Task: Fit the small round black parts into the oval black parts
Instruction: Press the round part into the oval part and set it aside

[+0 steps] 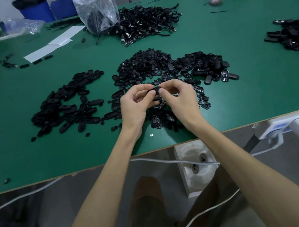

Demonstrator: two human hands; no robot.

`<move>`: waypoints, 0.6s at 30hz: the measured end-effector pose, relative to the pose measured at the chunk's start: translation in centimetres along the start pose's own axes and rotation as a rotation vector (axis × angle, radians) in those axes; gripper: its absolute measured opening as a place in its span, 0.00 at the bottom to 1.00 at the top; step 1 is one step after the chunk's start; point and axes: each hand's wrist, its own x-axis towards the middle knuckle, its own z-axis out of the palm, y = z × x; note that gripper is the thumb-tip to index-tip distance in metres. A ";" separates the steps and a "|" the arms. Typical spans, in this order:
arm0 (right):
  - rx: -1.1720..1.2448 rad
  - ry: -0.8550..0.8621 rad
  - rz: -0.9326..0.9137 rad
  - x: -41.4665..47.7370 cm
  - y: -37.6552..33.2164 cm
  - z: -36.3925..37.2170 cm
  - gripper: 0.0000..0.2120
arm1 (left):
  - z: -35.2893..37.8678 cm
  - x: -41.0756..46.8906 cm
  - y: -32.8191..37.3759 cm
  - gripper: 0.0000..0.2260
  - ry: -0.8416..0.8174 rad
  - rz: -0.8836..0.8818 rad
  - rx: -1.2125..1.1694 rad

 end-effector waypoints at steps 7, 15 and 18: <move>-0.007 0.001 0.022 -0.2 -0.3 0.2 0.04 | 0.3 0.1 -0.4 0.08 -0.024 0.041 0.185; -0.055 -0.015 -0.009 -0.4 -0.6 0.3 0.03 | 0.4 0.1 -0.1 0.10 -0.002 0.053 0.270; -0.058 -0.004 -0.007 -0.4 -0.7 0.2 0.03 | 0.4 0.0 0.0 0.10 -0.026 0.067 0.287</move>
